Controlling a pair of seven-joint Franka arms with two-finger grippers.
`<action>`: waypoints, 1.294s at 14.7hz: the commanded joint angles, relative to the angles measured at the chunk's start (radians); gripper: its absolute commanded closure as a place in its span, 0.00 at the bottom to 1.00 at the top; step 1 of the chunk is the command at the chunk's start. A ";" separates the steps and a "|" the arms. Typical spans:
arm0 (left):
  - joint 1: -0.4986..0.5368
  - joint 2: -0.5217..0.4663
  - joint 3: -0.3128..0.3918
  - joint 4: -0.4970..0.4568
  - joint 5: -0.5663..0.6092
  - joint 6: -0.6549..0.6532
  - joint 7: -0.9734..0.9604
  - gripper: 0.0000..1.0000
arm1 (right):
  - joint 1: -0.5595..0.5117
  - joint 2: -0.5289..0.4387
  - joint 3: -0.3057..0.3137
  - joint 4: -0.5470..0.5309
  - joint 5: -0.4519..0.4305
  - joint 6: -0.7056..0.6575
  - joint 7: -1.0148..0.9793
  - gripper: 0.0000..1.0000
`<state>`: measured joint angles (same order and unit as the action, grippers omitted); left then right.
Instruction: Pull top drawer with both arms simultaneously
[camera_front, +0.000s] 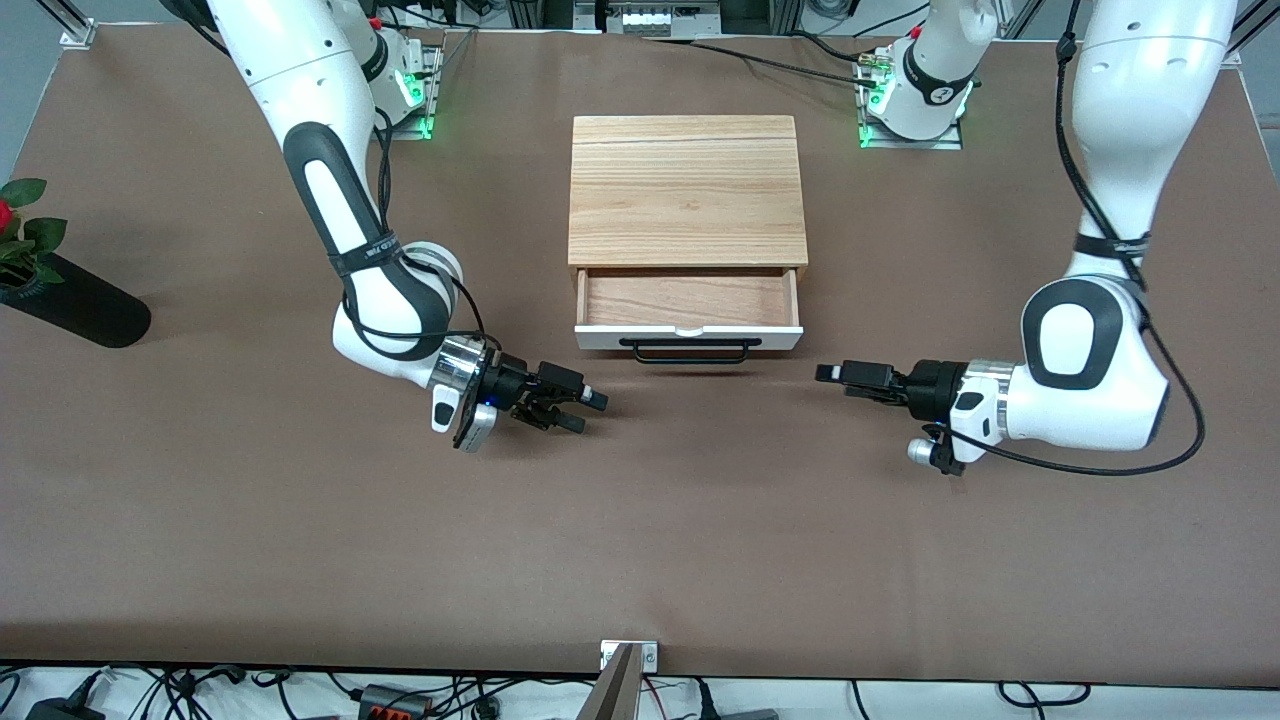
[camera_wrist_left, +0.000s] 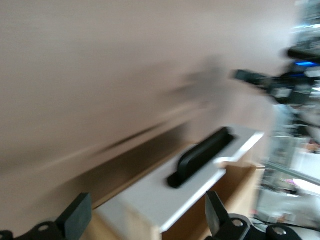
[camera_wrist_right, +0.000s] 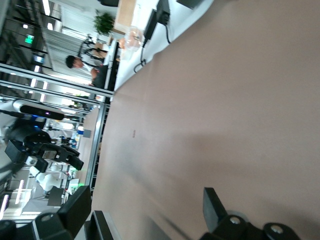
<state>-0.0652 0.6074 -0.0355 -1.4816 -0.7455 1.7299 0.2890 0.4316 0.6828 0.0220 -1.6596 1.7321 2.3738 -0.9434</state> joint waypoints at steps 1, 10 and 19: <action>-0.018 0.020 0.006 0.040 0.212 0.005 -0.099 0.00 | -0.025 -0.037 0.001 0.006 -0.159 0.015 0.189 0.02; -0.019 -0.041 0.003 0.046 0.768 -0.085 -0.330 0.00 | -0.166 -0.144 -0.040 0.055 -0.737 -0.244 0.825 0.00; 0.064 -0.475 -0.003 -0.164 0.756 -0.051 -0.307 0.00 | -0.191 -0.177 -0.344 0.412 -1.226 -0.862 1.089 0.00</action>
<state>-0.0034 0.2901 -0.0262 -1.4570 0.0000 1.6102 -0.0228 0.2388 0.5123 -0.2356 -1.3408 0.5567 1.6471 0.1188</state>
